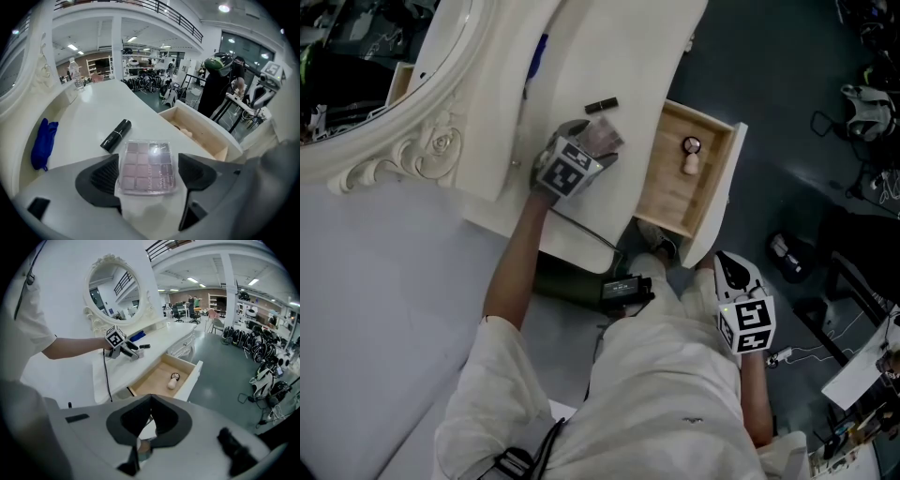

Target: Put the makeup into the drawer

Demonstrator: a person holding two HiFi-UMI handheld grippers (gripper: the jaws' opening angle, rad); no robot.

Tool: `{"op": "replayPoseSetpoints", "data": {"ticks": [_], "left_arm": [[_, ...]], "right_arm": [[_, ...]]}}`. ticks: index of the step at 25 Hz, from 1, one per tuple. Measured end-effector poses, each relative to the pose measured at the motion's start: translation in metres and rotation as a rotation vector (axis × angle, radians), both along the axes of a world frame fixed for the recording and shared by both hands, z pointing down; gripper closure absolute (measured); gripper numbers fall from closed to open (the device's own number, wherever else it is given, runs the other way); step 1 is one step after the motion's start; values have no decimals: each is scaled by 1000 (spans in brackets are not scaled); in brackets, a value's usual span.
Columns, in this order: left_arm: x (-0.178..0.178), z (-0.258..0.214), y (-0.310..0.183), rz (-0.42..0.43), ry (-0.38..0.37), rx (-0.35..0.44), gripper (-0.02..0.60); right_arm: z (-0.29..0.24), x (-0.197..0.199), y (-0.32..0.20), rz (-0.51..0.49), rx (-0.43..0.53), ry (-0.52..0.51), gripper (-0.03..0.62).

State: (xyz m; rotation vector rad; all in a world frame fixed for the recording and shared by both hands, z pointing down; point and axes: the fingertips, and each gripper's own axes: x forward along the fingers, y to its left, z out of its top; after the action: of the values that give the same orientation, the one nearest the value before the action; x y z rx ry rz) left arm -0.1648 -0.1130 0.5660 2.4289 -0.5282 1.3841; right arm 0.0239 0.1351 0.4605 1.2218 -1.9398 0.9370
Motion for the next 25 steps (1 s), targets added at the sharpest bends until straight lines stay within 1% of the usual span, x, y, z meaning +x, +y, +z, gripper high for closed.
{"op": "replayPoseSetpoints", "data": {"ticks": [7,13,21,25], "left_arm": [[6,8,-4,25,-21,-4,201],[5,9,-4,32,-22,-10,201],[5,8,-4,2,-38,-10,201],[4,7,-2,-37,-37,-19,204]], "right_arm": [[2,7,2,10,-1,1,582],[4,9,6,13,-6,-3,580],[6,12,9,9,-8,-8,582],[5,13,9,9,-4,-12,580]]}}
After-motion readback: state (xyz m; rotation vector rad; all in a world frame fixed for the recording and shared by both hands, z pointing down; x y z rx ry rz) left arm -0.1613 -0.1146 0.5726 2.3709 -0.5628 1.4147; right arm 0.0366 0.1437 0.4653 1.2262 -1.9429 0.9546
